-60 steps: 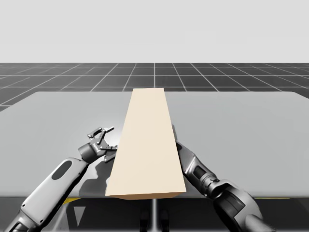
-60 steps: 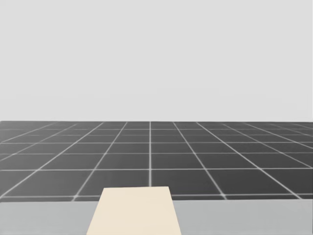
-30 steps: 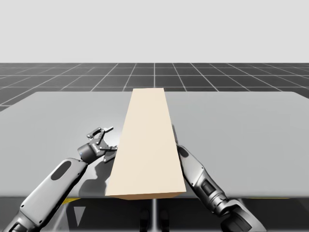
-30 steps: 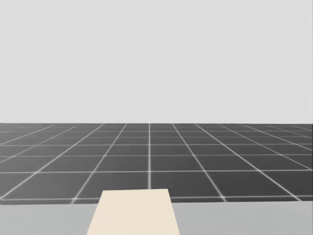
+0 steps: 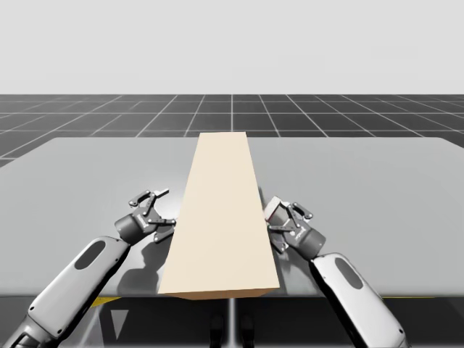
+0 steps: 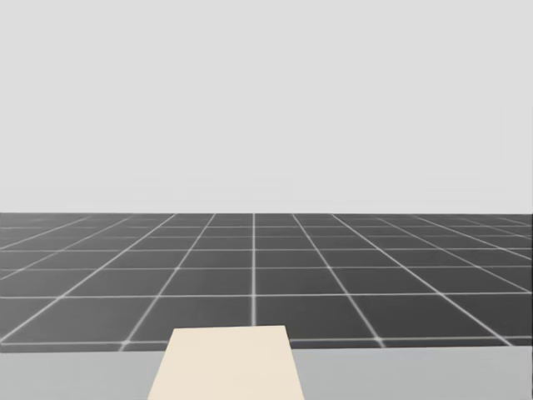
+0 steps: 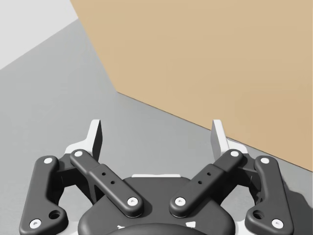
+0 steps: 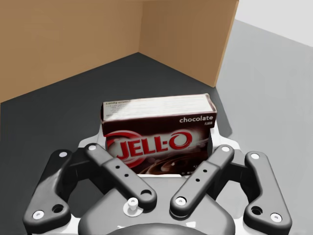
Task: Retrieve the object from inside the box.
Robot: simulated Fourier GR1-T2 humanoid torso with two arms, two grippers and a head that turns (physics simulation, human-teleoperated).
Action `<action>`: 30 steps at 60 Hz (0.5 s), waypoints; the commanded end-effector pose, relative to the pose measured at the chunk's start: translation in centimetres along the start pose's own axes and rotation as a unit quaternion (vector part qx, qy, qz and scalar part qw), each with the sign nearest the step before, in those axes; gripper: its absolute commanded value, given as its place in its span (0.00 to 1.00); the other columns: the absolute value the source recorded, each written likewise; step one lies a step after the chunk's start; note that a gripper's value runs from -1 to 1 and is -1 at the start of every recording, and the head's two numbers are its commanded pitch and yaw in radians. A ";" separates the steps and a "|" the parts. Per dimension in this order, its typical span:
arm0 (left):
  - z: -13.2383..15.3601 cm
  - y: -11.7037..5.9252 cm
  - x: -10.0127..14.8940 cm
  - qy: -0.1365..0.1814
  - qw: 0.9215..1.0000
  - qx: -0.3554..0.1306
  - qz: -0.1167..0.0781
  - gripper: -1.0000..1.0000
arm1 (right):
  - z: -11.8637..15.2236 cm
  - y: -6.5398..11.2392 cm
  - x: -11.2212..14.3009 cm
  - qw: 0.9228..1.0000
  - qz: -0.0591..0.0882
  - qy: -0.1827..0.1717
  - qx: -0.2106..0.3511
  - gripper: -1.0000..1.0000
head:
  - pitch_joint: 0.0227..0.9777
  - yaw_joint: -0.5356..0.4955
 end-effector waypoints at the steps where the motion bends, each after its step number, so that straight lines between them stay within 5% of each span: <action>1: 0.0 0.0 -0.1 0.000 1.000 0.000 0.000 0.00 | 2.4 -4.2 1.6 0.994 0.016 -0.027 -0.101 1.00 | 0.09 0.49; 16: 0.0 0.2 0.0 -0.004 1.000 0.002 0.001 0.00 | 4.4 -8.3 3.9 0.984 0.024 -0.056 -0.170 1.00 | 0.08 0.49; 30: 0.1 0.3 0.0 -0.004 1.000 0.006 0.003 0.00 | 5.1 -12.4 10.8 0.965 0.041 -0.111 -0.233 1.00 | 0.08 0.49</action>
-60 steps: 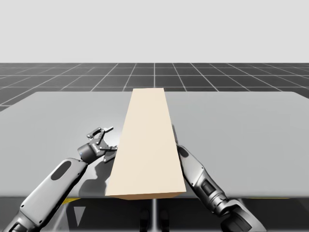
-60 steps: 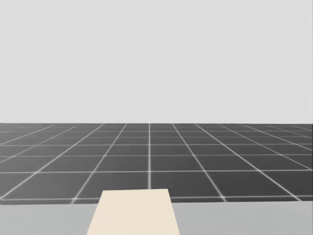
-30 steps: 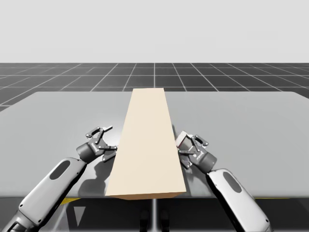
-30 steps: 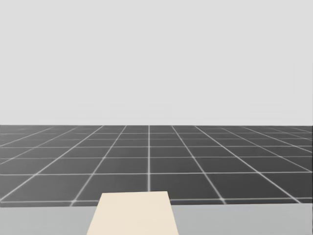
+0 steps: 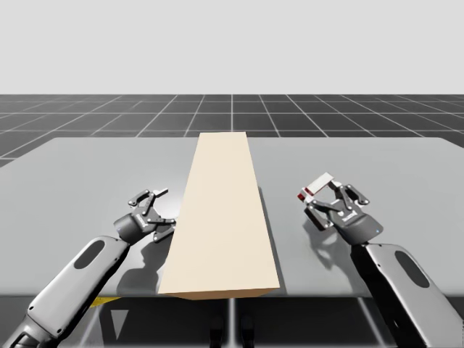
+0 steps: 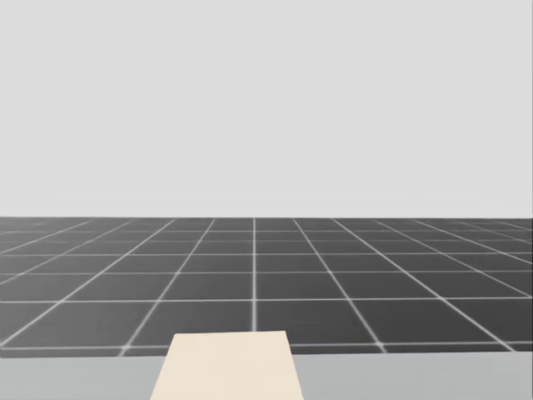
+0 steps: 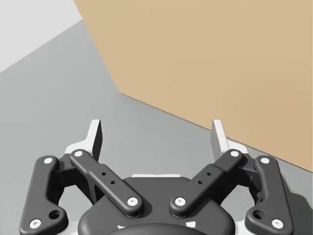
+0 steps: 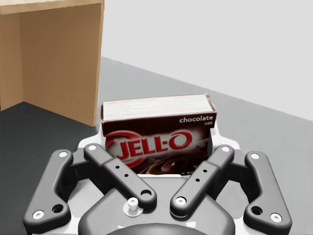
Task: Retrieve the object from inside the box.
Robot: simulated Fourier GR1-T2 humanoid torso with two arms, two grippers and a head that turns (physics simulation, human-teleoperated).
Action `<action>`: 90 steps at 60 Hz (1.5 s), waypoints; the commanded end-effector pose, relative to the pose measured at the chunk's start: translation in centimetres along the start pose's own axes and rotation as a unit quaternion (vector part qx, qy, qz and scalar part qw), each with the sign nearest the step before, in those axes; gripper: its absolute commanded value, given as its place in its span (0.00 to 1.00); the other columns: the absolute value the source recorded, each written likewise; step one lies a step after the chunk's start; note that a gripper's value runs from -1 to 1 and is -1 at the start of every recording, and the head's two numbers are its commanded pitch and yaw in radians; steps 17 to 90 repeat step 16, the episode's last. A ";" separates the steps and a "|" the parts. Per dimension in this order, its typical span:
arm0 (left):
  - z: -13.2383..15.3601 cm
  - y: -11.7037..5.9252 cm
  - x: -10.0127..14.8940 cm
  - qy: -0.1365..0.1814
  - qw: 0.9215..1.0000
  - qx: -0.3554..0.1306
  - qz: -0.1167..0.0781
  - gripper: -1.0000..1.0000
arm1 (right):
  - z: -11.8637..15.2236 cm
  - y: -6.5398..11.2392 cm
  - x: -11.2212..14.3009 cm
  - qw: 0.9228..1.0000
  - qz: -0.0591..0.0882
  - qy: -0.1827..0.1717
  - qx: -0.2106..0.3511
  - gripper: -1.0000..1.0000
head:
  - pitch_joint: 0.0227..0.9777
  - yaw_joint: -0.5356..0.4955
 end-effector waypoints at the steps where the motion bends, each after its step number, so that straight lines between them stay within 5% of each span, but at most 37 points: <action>1: 0.0 0.1 0.0 -0.001 1.000 0.002 0.001 0.00 | -1.9 -4.8 5.9 0.993 0.018 -0.063 -0.101 1.00 | 0.08 0.49; 16: 0.1 0.3 -0.1 -0.002 1.000 0.006 -0.002 0.00 | -3.9 -6.5 14.5 0.984 0.040 -0.127 -0.117 1.00 | 0.09 0.49; 90: 0.1 0.3 -0.1 -0.002 1.000 0.006 -0.002 0.00 | -3.9 -6.5 14.5 0.984 0.040 -0.127 -0.117 1.00 | 0.09 0.49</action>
